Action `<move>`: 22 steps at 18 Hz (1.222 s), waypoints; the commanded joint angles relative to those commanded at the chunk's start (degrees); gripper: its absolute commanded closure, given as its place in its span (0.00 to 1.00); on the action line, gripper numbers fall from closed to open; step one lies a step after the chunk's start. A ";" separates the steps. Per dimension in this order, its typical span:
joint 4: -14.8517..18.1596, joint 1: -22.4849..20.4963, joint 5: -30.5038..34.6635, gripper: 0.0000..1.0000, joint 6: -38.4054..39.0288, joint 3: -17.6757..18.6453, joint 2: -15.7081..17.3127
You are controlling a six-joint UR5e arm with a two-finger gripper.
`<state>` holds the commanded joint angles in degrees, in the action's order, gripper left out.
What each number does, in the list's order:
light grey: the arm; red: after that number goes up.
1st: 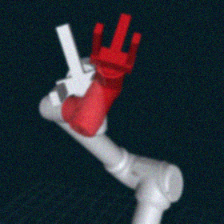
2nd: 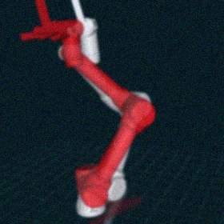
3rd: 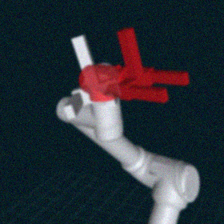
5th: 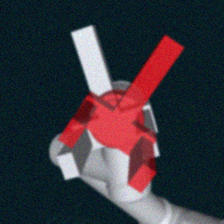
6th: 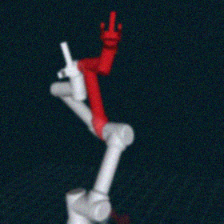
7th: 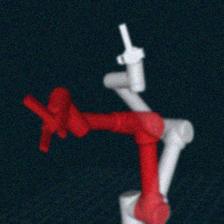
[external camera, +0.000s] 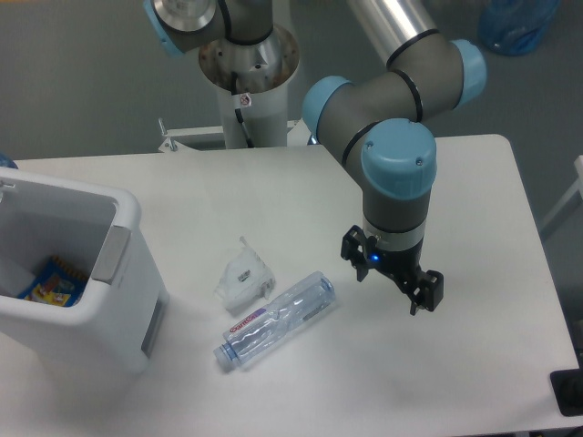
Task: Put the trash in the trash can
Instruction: 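Move the gripper over the crumpled white tissue and lower it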
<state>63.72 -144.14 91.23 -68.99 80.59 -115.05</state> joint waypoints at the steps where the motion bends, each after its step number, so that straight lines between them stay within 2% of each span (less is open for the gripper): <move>1: 0.00 0.00 0.00 0.00 0.00 0.09 0.00; 6: 0.09 0.26 -0.70 0.00 0.26 1.84 1.14; 8: -0.87 0.44 -0.97 0.00 1.83 4.73 2.80; 11: -5.00 3.42 -1.40 0.00 7.37 8.08 4.48; 15: -6.67 6.05 -1.41 0.00 8.61 13.43 6.06; 18: -12.02 9.13 -0.97 0.00 13.08 19.67 8.08; 19: -12.91 9.66 -1.05 0.00 13.79 21.52 8.52; 22: -12.57 13.70 -0.88 0.00 13.97 24.34 9.23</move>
<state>51.15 -130.44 90.35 -55.02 104.93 -105.82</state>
